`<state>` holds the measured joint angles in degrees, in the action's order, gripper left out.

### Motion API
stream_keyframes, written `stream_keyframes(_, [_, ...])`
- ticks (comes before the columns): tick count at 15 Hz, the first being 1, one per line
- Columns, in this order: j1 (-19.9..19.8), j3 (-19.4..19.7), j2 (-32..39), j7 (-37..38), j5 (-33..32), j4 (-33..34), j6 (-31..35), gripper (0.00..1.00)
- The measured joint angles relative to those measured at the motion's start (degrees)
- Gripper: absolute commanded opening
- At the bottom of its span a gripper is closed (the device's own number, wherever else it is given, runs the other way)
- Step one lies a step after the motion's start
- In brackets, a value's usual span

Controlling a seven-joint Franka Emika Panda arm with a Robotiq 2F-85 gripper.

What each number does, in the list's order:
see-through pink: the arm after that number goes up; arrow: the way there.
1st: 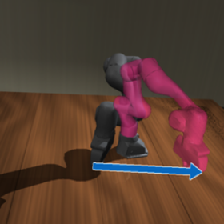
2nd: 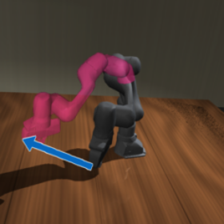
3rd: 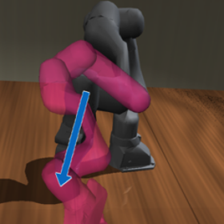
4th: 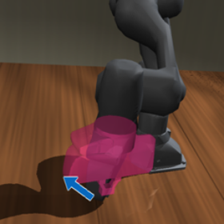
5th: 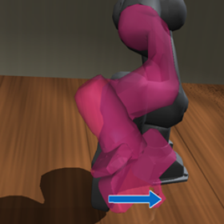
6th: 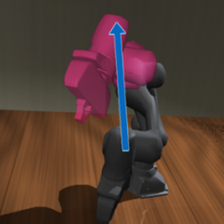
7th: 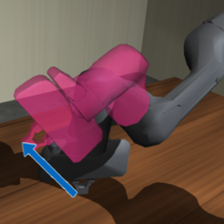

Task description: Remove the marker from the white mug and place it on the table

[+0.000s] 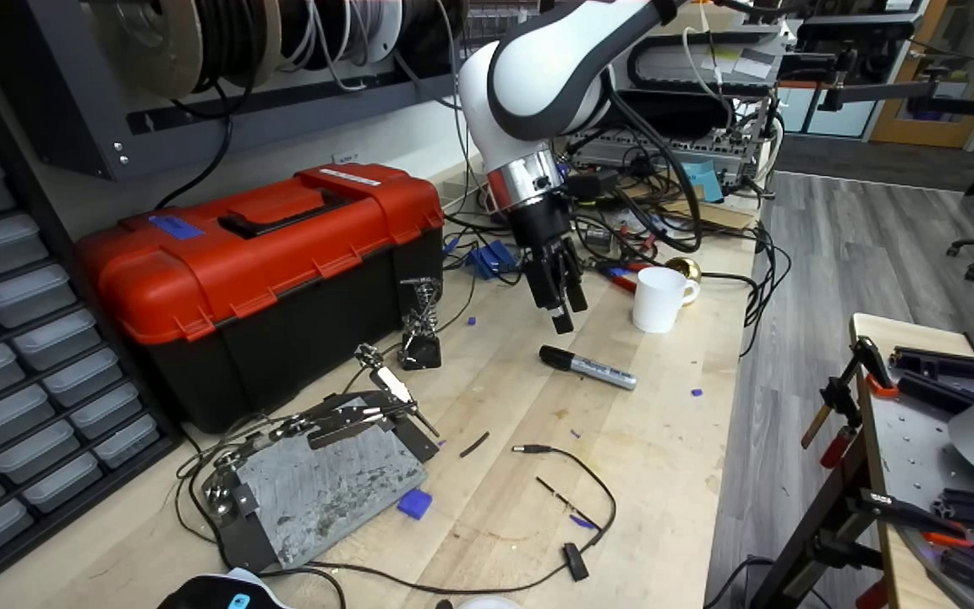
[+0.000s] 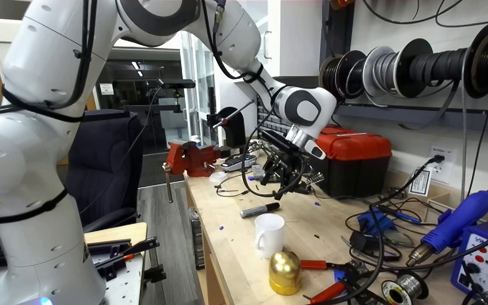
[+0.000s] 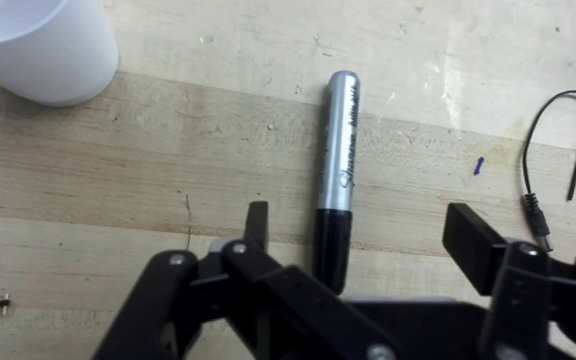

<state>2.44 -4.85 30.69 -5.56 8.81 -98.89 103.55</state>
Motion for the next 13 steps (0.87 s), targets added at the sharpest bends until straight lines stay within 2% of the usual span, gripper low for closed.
stream_keyframes(13, [-0.98,0.11,-2.08,0.08,1.89,-1.13,0.28,1.0])
